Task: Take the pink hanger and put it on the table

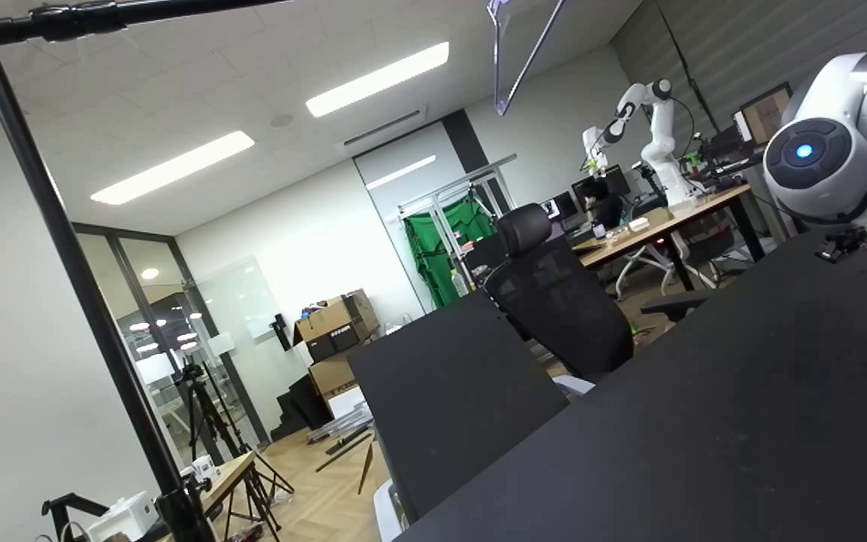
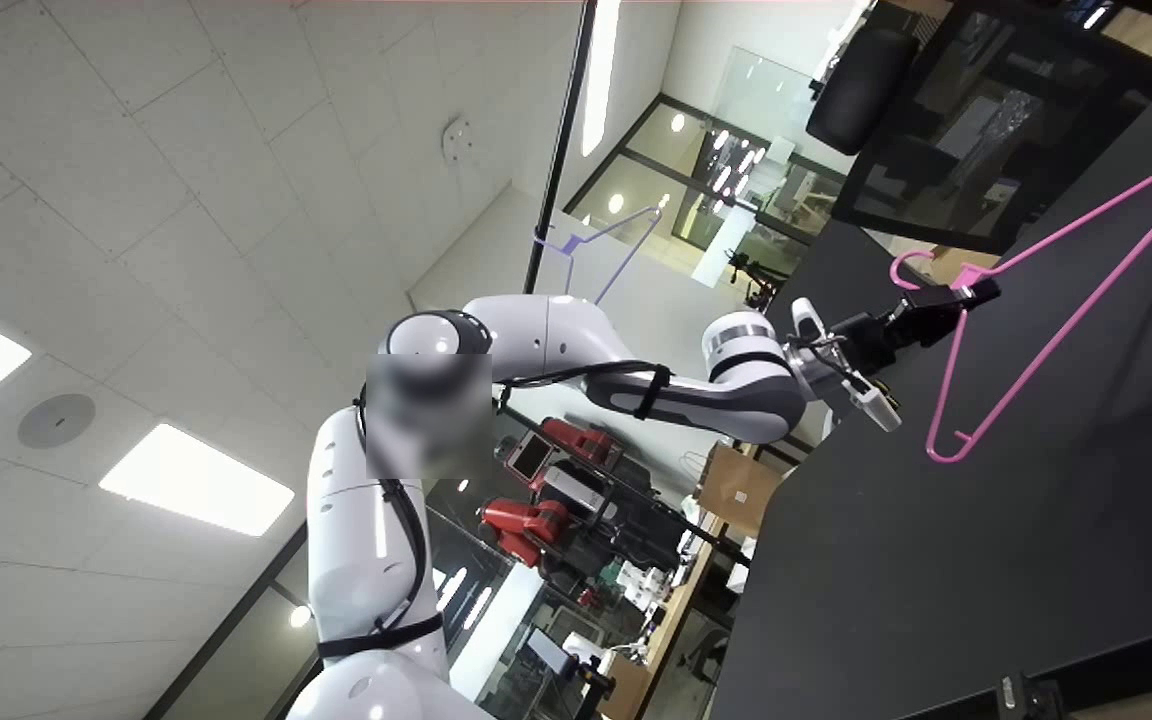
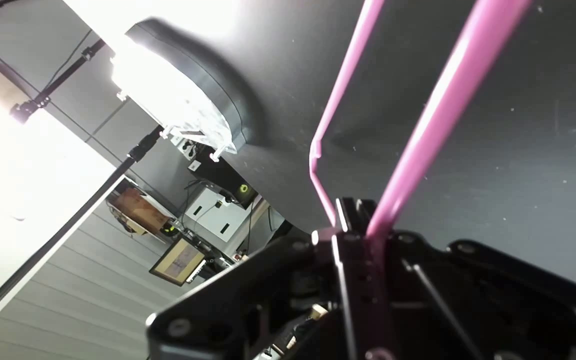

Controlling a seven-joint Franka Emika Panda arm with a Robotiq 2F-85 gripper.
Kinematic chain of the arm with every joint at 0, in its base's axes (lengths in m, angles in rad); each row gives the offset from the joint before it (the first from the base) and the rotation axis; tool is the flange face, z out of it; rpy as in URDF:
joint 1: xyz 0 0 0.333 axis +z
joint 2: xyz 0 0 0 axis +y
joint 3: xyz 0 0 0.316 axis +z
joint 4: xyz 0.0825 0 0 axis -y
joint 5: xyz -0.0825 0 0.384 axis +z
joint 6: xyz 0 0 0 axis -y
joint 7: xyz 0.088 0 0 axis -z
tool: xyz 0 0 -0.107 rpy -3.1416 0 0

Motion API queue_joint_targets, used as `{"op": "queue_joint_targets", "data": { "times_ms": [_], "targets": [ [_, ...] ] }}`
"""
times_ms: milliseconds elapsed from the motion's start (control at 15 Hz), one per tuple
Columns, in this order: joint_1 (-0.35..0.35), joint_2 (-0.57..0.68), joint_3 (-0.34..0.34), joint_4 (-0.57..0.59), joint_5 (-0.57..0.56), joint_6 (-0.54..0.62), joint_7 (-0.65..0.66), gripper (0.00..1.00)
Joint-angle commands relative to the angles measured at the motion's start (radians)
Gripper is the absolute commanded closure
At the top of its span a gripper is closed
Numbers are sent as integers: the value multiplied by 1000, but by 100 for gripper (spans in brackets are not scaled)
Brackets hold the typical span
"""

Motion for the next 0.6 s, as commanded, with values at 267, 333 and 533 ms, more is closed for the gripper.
{"op": "queue_joint_targets", "data": {
  "times_ms": [267, 333, 533],
  "targets": [
    [83, 91, -32, 47, -1, -148, 170, 68],
    [75, 91, -26, 48, 8, -123, 141, 62],
    [9, 69, 0, 37, -8, 112, 15, 42]
  ]
}}
